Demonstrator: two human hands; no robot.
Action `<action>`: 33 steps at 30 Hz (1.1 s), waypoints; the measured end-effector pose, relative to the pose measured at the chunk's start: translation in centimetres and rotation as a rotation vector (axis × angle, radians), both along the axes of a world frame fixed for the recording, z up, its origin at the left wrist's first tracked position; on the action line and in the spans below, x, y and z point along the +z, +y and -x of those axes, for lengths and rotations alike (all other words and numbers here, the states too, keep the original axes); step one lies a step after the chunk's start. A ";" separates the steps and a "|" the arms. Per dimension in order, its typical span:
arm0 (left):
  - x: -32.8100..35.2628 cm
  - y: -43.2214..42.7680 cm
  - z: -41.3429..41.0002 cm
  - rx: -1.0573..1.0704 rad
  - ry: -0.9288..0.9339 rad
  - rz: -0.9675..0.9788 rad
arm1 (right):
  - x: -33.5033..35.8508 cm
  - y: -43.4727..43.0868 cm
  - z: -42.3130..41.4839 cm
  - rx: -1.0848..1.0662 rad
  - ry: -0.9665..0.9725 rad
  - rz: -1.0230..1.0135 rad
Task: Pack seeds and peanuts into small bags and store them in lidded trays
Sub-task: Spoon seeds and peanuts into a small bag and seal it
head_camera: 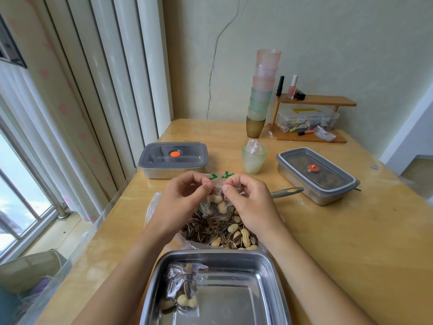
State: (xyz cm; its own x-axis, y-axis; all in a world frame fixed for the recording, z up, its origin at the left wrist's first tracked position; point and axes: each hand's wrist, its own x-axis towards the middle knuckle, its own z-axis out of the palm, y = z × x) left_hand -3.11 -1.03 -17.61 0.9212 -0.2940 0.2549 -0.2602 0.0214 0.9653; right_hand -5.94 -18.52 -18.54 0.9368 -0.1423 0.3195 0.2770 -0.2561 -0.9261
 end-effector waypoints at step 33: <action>-0.7 -0.1 -0.3 -0.035 -0.005 -0.004 | -0.2 -1.3 -0.3 0.018 -0.034 0.147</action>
